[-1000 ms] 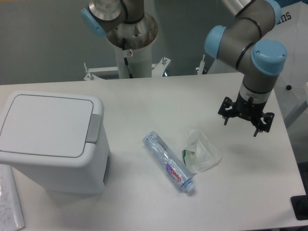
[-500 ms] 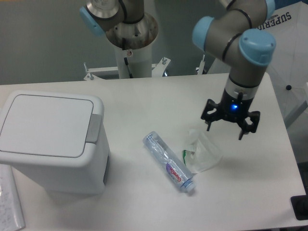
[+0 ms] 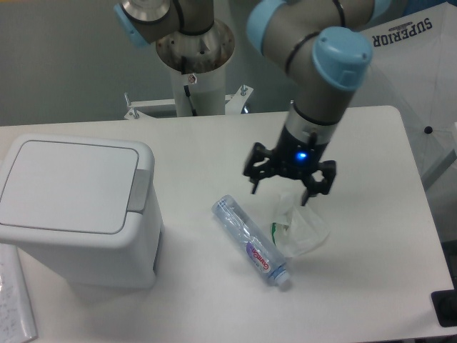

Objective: Open the trash can
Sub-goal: 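Swing the open gripper over to the trash can lid's edge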

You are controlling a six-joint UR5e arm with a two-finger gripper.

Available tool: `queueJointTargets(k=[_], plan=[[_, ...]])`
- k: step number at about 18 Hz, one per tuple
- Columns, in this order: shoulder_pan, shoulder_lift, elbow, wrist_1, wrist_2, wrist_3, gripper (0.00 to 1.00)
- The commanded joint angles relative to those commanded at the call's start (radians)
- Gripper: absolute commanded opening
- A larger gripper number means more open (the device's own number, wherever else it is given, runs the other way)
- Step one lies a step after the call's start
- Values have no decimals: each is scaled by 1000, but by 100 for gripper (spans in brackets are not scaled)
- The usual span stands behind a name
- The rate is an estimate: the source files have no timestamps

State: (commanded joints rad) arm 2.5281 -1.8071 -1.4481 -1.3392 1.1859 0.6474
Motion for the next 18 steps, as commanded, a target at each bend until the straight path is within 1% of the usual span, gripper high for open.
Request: queueJointTargets(k=[2,5,9,14,18], plan=[[-20,18,0,-2,-32,-3,100],[-23,57,-2,-2,-113,-43,100],[-77,77,-2,3,-138,-87,100],[-123,74,-14,17,-135,-103,100],[-126,60,-15,64,-135,-103,100]])
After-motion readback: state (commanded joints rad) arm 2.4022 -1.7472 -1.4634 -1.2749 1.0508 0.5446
